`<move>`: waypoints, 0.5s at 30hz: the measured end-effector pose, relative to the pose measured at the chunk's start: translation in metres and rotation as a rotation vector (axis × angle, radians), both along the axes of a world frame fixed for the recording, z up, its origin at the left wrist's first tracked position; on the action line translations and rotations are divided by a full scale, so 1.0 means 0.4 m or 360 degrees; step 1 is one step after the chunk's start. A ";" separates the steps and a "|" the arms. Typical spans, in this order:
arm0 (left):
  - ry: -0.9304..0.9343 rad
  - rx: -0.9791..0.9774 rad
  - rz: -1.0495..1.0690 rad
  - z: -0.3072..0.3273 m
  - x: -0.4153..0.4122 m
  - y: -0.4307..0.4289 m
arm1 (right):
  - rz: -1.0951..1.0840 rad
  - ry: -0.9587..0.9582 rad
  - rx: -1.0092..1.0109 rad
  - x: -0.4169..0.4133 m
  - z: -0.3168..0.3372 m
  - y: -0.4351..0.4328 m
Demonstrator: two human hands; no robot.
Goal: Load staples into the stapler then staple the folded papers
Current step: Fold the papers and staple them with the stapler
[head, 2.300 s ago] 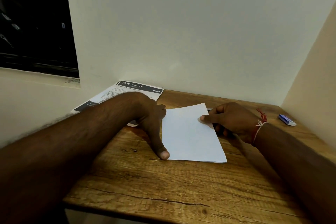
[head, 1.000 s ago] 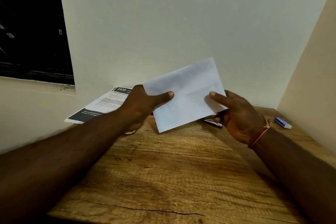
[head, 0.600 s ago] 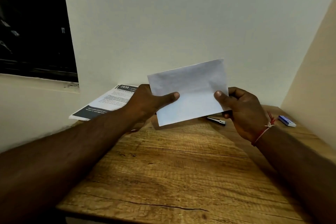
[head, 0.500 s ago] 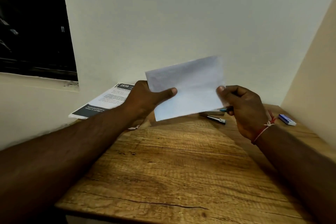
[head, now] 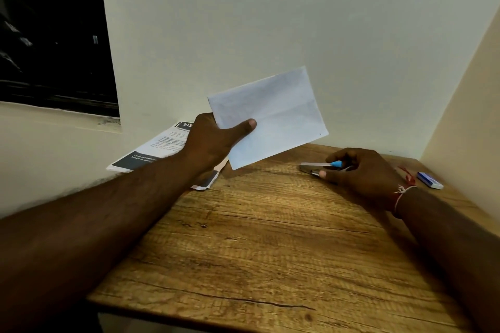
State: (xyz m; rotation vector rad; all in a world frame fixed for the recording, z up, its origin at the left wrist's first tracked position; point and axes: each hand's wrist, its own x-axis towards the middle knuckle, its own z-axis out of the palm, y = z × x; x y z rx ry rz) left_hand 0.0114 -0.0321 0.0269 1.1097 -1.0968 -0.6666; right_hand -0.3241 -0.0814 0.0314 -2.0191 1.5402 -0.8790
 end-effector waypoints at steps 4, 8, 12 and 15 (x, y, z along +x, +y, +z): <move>-0.0028 -0.0010 -0.0030 0.003 -0.008 0.008 | -0.0019 -0.0045 -0.0021 0.004 -0.007 -0.001; -0.0052 -0.0009 -0.0040 0.005 -0.015 0.015 | -0.0061 -0.0138 0.0097 0.010 -0.004 0.004; -0.0112 0.0006 -0.0021 0.006 -0.015 0.015 | -0.0065 -0.0481 0.0232 0.006 -0.004 -0.004; -0.0107 -0.0001 -0.0035 0.005 -0.016 0.018 | 0.0062 -0.0786 0.0318 0.009 -0.006 -0.009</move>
